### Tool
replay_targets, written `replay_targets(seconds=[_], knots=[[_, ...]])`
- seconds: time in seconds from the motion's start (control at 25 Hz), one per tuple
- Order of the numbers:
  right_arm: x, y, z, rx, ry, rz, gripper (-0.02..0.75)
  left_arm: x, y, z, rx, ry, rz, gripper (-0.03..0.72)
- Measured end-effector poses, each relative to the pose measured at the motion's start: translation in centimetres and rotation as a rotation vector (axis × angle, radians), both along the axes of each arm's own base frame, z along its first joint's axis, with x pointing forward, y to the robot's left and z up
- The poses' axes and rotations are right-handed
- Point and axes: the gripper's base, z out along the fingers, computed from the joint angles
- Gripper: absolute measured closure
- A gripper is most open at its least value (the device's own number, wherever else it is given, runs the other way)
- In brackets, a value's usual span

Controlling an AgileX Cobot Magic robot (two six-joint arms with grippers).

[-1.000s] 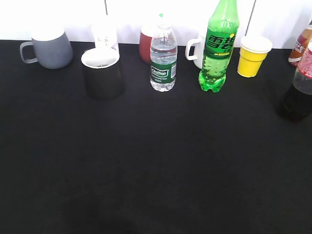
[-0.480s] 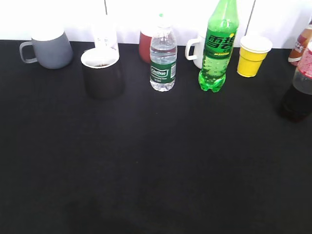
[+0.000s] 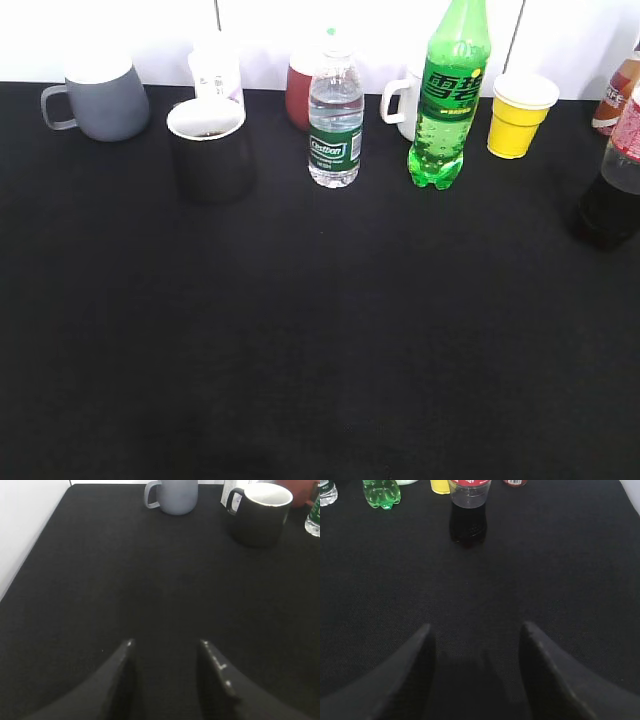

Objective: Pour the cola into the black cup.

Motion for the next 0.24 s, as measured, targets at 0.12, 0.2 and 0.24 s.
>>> replay_targets(seconds=[0.12, 0.2, 0.24], knots=[[0.00, 0.00, 0.00, 0.000, 0.000, 0.000, 0.325, 0.00, 0.00, 0.00, 0.000, 0.000, 0.000, 0.408], [0.00, 0.00, 0.00, 0.000, 0.000, 0.000, 0.325, 0.00, 0.00, 0.00, 0.000, 0.000, 0.000, 0.412], [0.00, 0.00, 0.00, 0.000, 0.000, 0.000, 0.325, 0.00, 0.00, 0.00, 0.000, 0.000, 0.000, 0.420]])
